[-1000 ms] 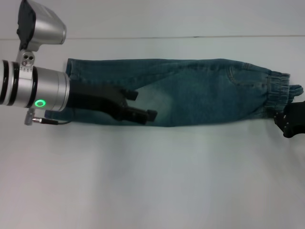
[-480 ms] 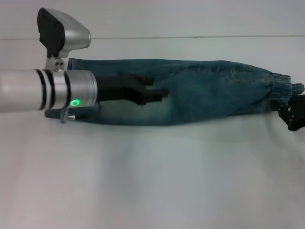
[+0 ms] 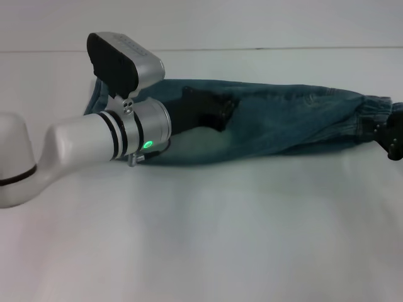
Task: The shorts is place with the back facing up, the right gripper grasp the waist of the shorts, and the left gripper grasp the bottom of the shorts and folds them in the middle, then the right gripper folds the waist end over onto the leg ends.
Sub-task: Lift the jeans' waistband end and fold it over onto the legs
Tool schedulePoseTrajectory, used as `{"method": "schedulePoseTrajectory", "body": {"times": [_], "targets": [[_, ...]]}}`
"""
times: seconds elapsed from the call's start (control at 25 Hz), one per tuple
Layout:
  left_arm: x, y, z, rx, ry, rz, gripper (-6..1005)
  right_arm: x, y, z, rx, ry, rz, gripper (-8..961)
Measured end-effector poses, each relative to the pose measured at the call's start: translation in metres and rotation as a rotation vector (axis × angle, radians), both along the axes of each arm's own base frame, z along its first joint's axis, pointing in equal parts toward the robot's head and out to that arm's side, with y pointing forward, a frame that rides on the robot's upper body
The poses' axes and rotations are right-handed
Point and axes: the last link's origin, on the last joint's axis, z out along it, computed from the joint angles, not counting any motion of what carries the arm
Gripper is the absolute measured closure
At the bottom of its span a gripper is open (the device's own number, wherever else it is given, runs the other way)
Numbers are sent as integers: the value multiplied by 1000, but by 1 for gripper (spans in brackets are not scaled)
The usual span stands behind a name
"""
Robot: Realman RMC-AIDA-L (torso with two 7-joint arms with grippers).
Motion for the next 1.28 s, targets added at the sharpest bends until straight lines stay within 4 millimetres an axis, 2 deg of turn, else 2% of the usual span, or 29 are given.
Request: {"method": "schedulePoseTrajectory", "body": {"times": [0.16,0.36,0.84,1.16,1.28], "targets": [[-1,1,-4,28,-17,45,799,-11,1,7,-13,4,23,894],[-7,-1,-11,27,29,71,996,-35,4,13,-50,22,59,894],[-17,-10,-21,1,64,99,994,-103,15,18,-120,-13,169,893],[-18,-11,-21,4,53,110,985,-146,16,34,-162,-6,259,895],[-18,-13,-21,-3,45,108,982,-157,23,39,-158,-22,283,897]]}}
